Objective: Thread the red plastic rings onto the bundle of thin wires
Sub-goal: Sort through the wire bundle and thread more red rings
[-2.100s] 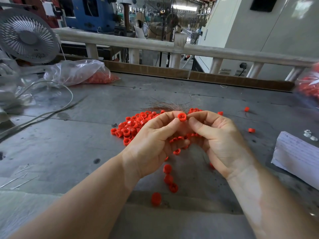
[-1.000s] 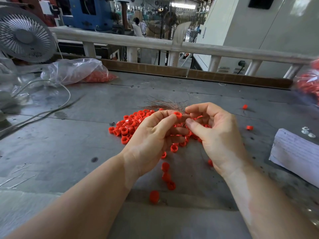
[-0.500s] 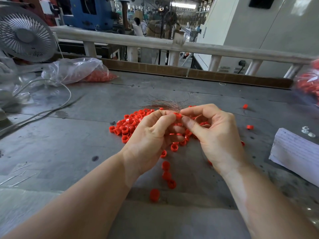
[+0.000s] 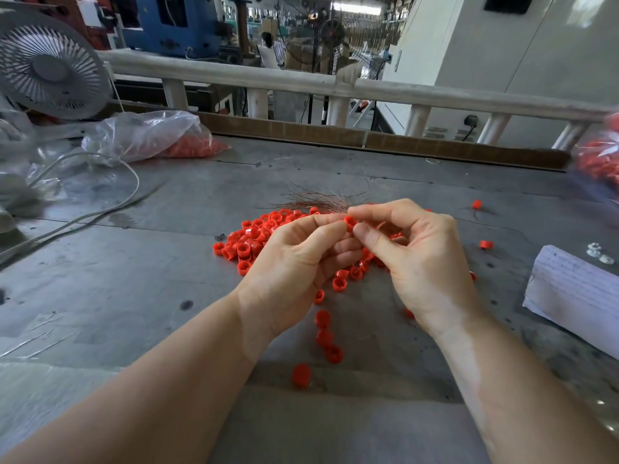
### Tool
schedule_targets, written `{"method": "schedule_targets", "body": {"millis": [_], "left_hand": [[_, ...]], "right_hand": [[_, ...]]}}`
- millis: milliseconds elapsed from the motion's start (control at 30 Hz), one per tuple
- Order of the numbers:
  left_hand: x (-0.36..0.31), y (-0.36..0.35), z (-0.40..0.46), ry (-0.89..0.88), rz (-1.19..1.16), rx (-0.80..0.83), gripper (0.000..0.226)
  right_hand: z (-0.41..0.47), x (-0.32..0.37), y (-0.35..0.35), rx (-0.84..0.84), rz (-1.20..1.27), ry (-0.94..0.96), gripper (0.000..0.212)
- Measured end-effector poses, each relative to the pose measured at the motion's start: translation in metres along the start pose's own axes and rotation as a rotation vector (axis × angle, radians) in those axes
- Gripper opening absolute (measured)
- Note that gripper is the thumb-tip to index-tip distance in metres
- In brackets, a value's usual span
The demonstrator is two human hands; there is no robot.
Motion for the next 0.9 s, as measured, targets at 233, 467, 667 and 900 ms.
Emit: {"method": "schedule_targets", "body": {"millis": [233,467,667,900], "left_hand": [[0.001,0.002,0.0,0.009,-0.036,-0.018,0.015],[0.001,0.002,0.001,0.011,-0.025,-0.04,0.009],[0.002,0.005,0.003,0.024,-0.047,-0.077,0.012],[0.003,0.005,0.003,0.059,-0.065,-0.085,0.015]], "right_hand": [[-0.001,0.001,0.001,0.02,0.049,-0.014,0.021],[0.001,0.0,0.004,0.029,0.077,-0.051,0.021],[0.011,-0.009,0.029,-0.22,-0.112,-0.224,0.027],[0.006,-0.01,0.032,-0.073,-0.779,-0.394,0.023]]}}
Point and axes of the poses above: each hand's wrist, its own z-axis towards the middle knuckle, its own y-axis out of the back of the hand, x = y × z, the point moved 1 cm from there along z, towards the middle knuckle, and after that the axes turned 13 degrees about -y, right-handed, at the moved point
